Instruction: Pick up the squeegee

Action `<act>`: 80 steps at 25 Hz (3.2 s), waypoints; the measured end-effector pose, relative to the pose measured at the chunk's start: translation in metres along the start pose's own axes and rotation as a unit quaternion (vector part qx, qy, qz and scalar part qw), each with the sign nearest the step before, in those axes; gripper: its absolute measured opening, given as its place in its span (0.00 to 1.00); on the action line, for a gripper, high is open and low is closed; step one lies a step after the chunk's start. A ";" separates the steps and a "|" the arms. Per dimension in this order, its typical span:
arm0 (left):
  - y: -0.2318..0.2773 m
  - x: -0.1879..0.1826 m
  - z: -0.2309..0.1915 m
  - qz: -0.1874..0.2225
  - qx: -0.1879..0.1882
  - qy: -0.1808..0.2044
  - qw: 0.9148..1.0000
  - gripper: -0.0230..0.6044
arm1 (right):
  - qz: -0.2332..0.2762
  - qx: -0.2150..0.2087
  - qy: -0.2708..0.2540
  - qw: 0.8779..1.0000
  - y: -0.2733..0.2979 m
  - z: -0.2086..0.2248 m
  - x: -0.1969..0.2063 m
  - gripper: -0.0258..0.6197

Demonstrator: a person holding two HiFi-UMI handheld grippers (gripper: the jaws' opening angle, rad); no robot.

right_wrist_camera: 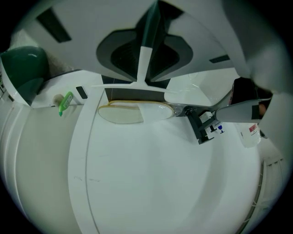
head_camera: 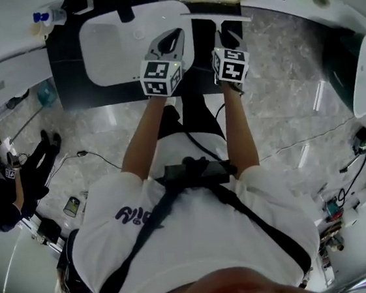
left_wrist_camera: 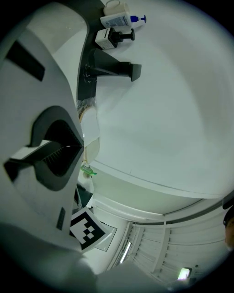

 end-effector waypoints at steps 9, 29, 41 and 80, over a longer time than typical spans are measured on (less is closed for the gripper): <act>0.017 0.009 -0.005 -0.016 -0.010 -0.014 1.000 0.05 | -0.035 -0.003 0.006 0.999 0.032 0.004 0.009 0.21; -0.004 0.006 -0.007 -0.003 -0.004 -0.019 1.000 0.05 | -0.012 0.041 0.028 0.999 0.040 -0.003 0.024 0.19; -0.036 -0.005 0.001 0.020 0.009 -0.027 0.999 0.05 | 0.027 0.052 0.029 0.998 0.001 -0.012 0.015 0.19; -0.291 -0.123 0.074 0.254 -0.001 0.119 0.960 0.05 | 0.454 0.042 -0.032 0.889 -0.326 -0.174 -0.076 0.19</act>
Point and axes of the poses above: the fingertips, and each gripper's own axes: y forward along the fingers, z to its right, x out of its underside, the point moved 10 cm from there along -y, backward along the fingers, and after that the axes turned 4 degrees about -y, right-handed, at the moved point
